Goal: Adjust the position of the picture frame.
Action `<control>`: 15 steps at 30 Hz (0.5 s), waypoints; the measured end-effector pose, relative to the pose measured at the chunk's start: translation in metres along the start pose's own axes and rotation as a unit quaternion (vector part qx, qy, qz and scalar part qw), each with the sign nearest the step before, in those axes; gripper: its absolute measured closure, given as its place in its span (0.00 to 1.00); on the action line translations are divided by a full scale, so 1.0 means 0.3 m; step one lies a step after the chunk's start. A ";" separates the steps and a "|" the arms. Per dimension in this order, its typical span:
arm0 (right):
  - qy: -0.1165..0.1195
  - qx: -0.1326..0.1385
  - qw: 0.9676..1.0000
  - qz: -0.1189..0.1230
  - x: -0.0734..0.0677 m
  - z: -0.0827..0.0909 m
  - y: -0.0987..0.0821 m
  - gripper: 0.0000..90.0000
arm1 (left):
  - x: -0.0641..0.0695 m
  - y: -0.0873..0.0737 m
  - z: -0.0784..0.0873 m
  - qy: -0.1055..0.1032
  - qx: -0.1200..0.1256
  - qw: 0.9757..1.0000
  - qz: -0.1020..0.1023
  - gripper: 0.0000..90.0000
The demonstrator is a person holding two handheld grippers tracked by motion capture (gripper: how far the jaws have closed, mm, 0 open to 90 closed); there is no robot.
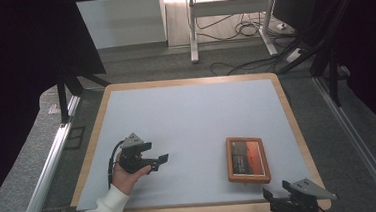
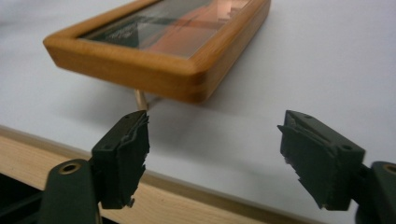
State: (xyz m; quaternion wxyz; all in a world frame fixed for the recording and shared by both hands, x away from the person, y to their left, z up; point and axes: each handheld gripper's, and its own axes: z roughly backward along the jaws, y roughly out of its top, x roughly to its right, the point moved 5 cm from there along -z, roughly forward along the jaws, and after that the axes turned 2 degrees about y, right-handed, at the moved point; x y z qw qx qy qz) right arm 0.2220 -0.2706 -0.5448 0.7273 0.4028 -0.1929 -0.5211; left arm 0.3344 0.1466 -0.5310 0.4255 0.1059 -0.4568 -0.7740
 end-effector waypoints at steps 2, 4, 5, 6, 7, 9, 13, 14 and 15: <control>0.010 -0.011 1.000 -0.004 -0.017 -0.019 -0.005 0.31 | -0.002 0.000 -0.003 0.000 -0.001 1.000 0.000 0.15; 0.017 -0.012 1.000 -0.007 -0.032 -0.031 -0.005 0.33 | -0.002 0.000 -0.002 0.001 0.000 1.000 0.000 0.15; 0.017 -0.013 1.000 -0.004 -0.041 -0.037 -0.005 0.33 | -0.003 0.000 -0.001 0.001 0.000 1.000 0.000 0.15; 0.019 -0.013 1.000 -0.002 -0.050 -0.044 -0.004 0.34 | -0.003 0.000 0.000 0.002 0.001 1.000 0.000 0.15; 0.020 -0.014 1.000 -0.002 -0.059 -0.052 -0.004 0.35 | -0.003 -0.001 0.000 0.002 0.001 1.000 0.000 0.15; 0.028 -0.016 0.999 -0.006 -0.075 -0.067 -0.003 0.37 | -0.003 -0.003 0.001 0.003 0.000 1.000 0.000 0.15; 0.033 -0.015 0.999 -0.013 -0.107 -0.101 -0.001 0.39 | -0.005 -0.005 0.003 0.005 -0.001 1.000 0.001 0.15; 0.035 -0.014 0.999 -0.012 -0.116 -0.109 -0.001 0.40 | -0.008 -0.007 0.005 0.007 0.001 1.000 0.001 0.15; 0.035 -0.015 0.999 -0.008 -0.124 -0.117 -0.001 0.41 | -0.009 -0.008 0.007 0.007 0.001 1.000 0.003 0.15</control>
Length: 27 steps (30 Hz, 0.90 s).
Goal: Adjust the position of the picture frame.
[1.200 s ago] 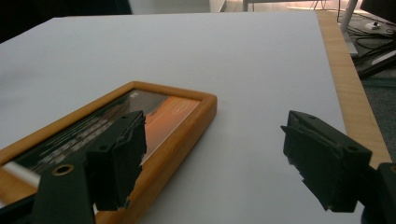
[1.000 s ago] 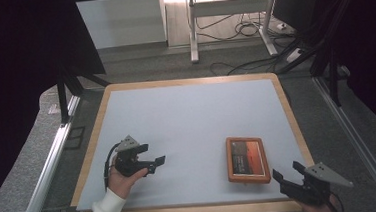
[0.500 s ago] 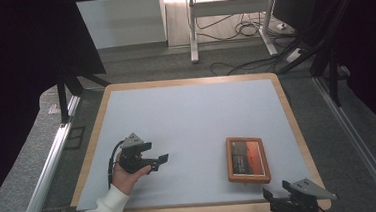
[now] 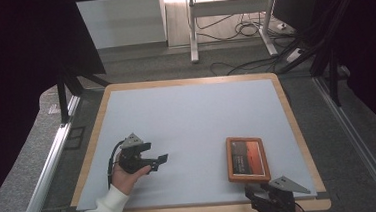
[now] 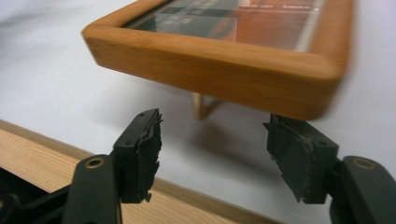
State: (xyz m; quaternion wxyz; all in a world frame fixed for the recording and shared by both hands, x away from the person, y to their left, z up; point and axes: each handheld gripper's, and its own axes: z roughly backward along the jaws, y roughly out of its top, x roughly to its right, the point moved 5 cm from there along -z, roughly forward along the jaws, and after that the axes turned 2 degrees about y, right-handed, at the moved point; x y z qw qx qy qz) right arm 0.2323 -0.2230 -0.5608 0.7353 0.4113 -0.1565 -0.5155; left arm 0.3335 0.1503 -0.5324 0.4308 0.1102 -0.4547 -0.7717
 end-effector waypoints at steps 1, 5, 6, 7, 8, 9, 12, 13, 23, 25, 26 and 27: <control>-0.001 0.000 1.000 0.003 -0.008 -0.007 0.001 0.42 | -0.002 -0.001 0.001 0.000 0.000 1.000 0.000 0.15; -0.011 0.004 1.000 -0.002 -0.019 -0.033 0.008 0.46 | -0.007 -0.004 0.007 0.002 0.001 1.000 0.002 0.15; -0.012 0.005 1.000 -0.005 -0.020 -0.039 0.010 0.48 | -0.009 -0.005 0.007 0.003 0.001 1.000 0.002 0.15; -0.013 0.008 1.000 -0.009 -0.022 -0.044 0.012 0.50 | -0.010 -0.006 0.008 0.003 0.001 1.000 0.002 0.15; -0.014 0.009 1.000 -0.009 -0.026 -0.049 0.014 0.52 | -0.011 -0.006 0.009 0.003 0.001 1.000 0.002 0.15; -0.015 0.010 1.000 -0.010 -0.030 -0.054 0.016 0.53 | -0.012 -0.006 0.010 0.004 0.002 1.000 0.002 0.15; -0.025 0.016 1.000 -0.005 -0.041 -0.069 0.021 0.58 | -0.013 -0.007 0.011 0.004 0.003 1.000 0.004 0.15; -0.028 0.017 0.999 -0.007 -0.043 -0.074 0.023 0.61 | -0.014 -0.007 0.012 0.004 0.003 1.000 0.004 0.15; -0.019 0.027 0.999 -0.019 -0.017 -0.082 0.029 0.93 | -0.018 -0.007 0.012 0.003 0.003 1.000 0.006 0.15; -0.015 0.025 0.999 -0.017 -0.010 -0.080 0.031 0.94 | -0.020 -0.006 0.014 0.003 0.005 1.000 0.007 0.15; -0.015 0.023 1.000 -0.013 -0.005 -0.079 0.033 0.94 | -0.022 -0.005 0.015 0.003 0.006 1.000 0.007 0.15; -0.016 0.021 1.000 -0.009 0.001 -0.078 0.036 0.94 | -0.022 -0.005 0.017 0.003 0.006 1.000 0.008 0.15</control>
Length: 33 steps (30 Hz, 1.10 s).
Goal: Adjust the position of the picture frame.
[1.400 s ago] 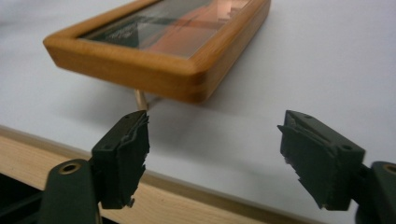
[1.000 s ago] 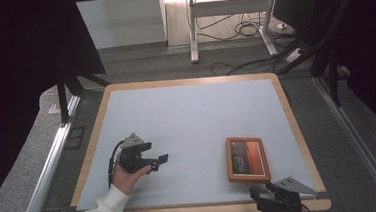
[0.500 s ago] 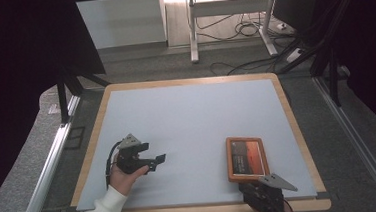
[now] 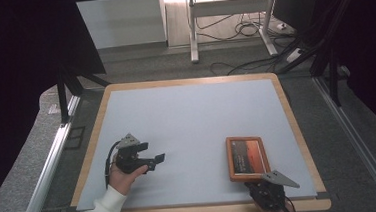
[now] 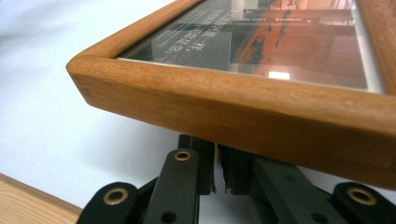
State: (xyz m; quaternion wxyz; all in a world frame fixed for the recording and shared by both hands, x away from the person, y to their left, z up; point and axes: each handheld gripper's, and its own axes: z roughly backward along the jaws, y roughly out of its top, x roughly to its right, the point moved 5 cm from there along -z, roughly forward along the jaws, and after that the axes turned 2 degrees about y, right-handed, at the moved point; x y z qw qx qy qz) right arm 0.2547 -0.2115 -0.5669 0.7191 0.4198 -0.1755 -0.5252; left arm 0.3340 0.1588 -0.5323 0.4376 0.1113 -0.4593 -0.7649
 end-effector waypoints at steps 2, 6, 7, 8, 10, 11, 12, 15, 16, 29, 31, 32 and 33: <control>0.006 -0.002 1.000 0.003 0.012 -0.003 0.009 0.94 | -0.001 0.001 0.002 -0.001 0.001 1.000 0.000 0.15; 0.021 -0.002 1.000 0.014 0.012 -0.006 0.025 0.95 | -0.002 0.002 0.006 -0.001 0.003 1.000 0.001 0.15; 0.025 0.000 0.999 0.022 0.007 -0.011 0.033 0.95 | -0.003 0.003 0.008 0.000 0.004 1.000 0.001 0.15; 0.027 -0.001 0.999 0.023 0.009 -0.013 0.036 0.95 | -0.004 0.004 0.009 0.000 0.005 1.000 0.001 0.15; 0.029 -0.001 0.999 0.024 0.015 -0.023 0.040 0.95 | -0.006 0.004 0.010 0.001 0.005 1.000 0.002 0.15; 0.030 -0.001 0.999 0.024 0.017 -0.027 0.043 0.95 | -0.006 0.004 0.011 0.000 0.006 1.000 0.002 0.15; 0.031 0.000 0.999 0.026 0.017 -0.031 0.047 0.95 | -0.008 0.005 0.011 0.001 0.006 1.000 0.002 0.15; 0.035 -0.001 0.999 0.032 0.018 -0.047 0.059 0.95 | -0.010 0.005 0.013 0.002 0.007 1.000 0.003 0.15; 0.035 -0.001 0.999 0.034 0.019 -0.054 0.062 0.95 | -0.011 0.005 0.014 0.002 0.007 1.000 0.004 0.15; 0.057 -0.010 0.997 0.058 -0.012 -0.155 0.125 0.95 | -0.032 0.003 0.026 0.007 0.012 1.000 0.013 0.15; 0.062 -0.011 0.996 0.061 -0.020 -0.175 0.136 0.95 | -0.035 0.003 0.026 0.008 0.012 1.000 0.015 0.15; 0.065 -0.012 0.996 0.062 -0.026 -0.184 0.142 0.95 | -0.037 0.003 0.026 0.008 0.012 1.000 0.015 0.15; 0.068 -0.013 0.996 0.064 -0.032 -0.194 0.149 0.95 | -0.038 0.003 0.026 0.008 0.012 1.000 0.016 0.15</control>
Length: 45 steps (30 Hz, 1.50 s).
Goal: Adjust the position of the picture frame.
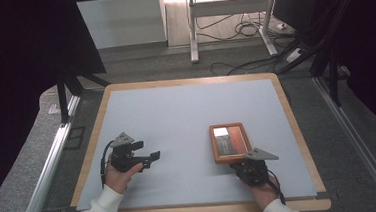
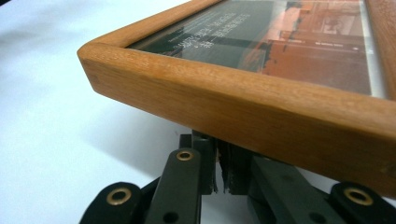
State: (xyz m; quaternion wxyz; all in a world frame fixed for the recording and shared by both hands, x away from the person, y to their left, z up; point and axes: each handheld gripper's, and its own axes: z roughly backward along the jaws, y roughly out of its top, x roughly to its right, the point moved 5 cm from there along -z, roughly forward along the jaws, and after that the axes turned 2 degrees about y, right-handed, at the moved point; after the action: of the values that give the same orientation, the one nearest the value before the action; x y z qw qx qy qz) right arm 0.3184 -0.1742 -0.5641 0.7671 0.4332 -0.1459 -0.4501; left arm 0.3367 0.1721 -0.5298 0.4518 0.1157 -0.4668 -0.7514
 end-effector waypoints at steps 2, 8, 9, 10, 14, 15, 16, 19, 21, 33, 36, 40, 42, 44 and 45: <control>0.003 -0.004 1.000 -0.001 -0.005 -0.008 0.008 0.95 | -0.001 0.000 0.000 0.000 0.001 1.000 0.000 0.15; 0.022 -0.015 1.000 0.011 -0.037 -0.072 0.061 0.95 | -0.009 0.000 -0.001 0.001 0.000 1.000 0.003 0.15; 0.024 -0.016 0.999 0.012 -0.044 -0.080 0.069 0.95 | -0.009 0.000 -0.001 0.001 0.000 1.000 0.003 0.15; 0.024 -0.016 0.999 0.012 -0.044 -0.080 0.069 0.95 | -0.009 0.000 -0.001 0.001 0.000 1.000 0.003 0.15; 0.037 -0.024 0.999 0.019 -0.077 -0.129 0.102 0.95 | -0.008 0.000 0.000 0.000 0.000 1.000 0.002 0.15; 0.040 -0.025 0.999 0.020 -0.085 -0.139 0.107 0.95 | -0.009 0.001 0.001 0.001 0.001 1.000 0.003 0.15; 0.042 -0.027 0.998 0.022 -0.092 -0.148 0.111 0.95 | -0.010 0.001 0.002 0.001 0.002 1.000 0.002 0.15; 0.051 -0.029 0.998 0.025 -0.111 -0.173 0.127 0.95 | -0.012 0.002 0.004 0.001 0.003 1.000 0.004 0.15; 0.056 -0.031 0.998 0.030 -0.119 -0.190 0.137 0.95 | -0.015 0.002 0.005 0.001 0.003 1.000 0.005 0.15; 0.079 -0.039 0.995 0.045 -0.133 -0.248 0.167 0.95 | -0.017 -0.001 0.004 0.003 0.002 1.000 0.005 0.15; 0.082 -0.039 0.995 0.044 -0.128 -0.248 0.160 0.95 | -0.018 -0.002 0.006 0.003 0.002 1.000 0.006 0.15; 0.085 -0.040 0.995 0.045 -0.123 -0.241 0.148 0.95 | -0.020 -0.006 0.008 0.005 0.001 1.000 0.006 0.15; 0.087 -0.040 0.994 0.045 -0.121 -0.237 0.141 0.95 | -0.019 -0.007 0.008 0.006 0.000 1.000 0.005 0.15; 0.087 -0.039 0.994 0.046 -0.116 -0.237 0.135 0.94 | -0.020 -0.008 0.007 0.007 -0.001 1.000 0.005 0.15; 0.086 -0.041 0.994 0.044 -0.113 -0.237 0.134 0.94 | -0.020 -0.009 0.006 0.007 -0.002 1.000 0.007 0.15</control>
State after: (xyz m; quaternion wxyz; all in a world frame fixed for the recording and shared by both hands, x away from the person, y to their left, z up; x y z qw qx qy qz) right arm 0.3660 -0.0997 -0.5679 0.8133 0.4314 -0.0796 -0.3822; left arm 0.3374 0.1782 -0.5325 0.4602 0.1173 -0.4630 -0.7484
